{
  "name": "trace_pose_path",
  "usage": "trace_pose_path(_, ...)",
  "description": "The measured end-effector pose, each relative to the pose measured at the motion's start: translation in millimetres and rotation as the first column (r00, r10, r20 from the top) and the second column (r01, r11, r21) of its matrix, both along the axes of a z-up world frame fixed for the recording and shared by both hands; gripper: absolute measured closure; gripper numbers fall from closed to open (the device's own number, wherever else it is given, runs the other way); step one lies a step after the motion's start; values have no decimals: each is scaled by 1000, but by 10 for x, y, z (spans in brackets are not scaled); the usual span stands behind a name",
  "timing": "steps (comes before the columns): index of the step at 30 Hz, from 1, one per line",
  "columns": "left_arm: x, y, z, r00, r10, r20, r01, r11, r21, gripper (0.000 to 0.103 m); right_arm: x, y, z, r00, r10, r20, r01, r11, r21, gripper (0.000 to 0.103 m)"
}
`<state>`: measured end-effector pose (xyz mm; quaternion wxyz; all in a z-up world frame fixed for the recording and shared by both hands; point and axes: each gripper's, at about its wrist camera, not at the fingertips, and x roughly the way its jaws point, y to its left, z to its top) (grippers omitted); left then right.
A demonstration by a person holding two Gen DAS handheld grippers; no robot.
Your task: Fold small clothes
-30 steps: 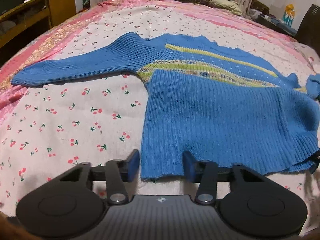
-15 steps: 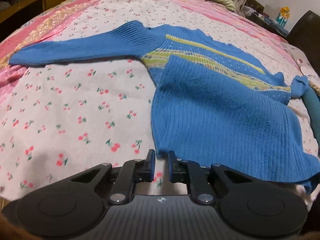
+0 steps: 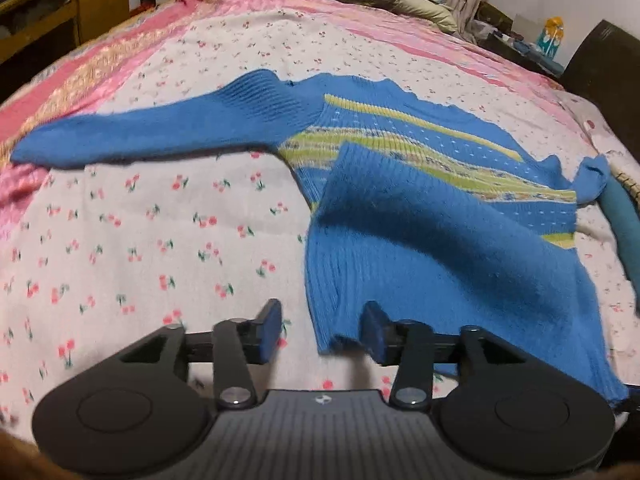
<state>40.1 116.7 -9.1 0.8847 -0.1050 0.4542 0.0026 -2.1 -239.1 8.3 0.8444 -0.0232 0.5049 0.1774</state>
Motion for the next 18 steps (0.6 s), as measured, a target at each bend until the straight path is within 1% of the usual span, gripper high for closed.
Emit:
trace_pose_path(1,37,18,-16,1000,9,-3,-9,1000,1,50,-4,-10,15,1000,3,0,-3,1000,7,92)
trace_pose_path(3,89,83,-45,999,29,-14,-30,999,-27,49,-18,-35,45,1000,7,6,-7,1000,12,92)
trace_pose_path(5,127,182,-85,998,59,-30,-62,994,-93,50,-28,-74,74,1000,2,13,-2,1000,5,92)
trace_pose_path(7,144,236,-119,996,82,-34,-86,988,-127,50,-21,-120,97,1000,-14,14,14,1000,14,92)
trace_pose_path(9,169,238,-132,996,87,-35,-90,989,-119,53,6,-154,111,999,-37,15,36,999,32,92)
trace_pose_path(11,181,234,-112,997,80,-19,-82,990,-117,57,34,-164,105,999,-50,16,50,998,44,92)
trace_pose_path(15,173,330,-47,994,107,15,-104,983,-152,57,69,-142,80,998,-54,23,53,997,48,92)
trace_pose_path(18,211,386,-69,992,127,9,-124,978,-170,58,84,-170,79,997,-69,28,67,996,58,92)
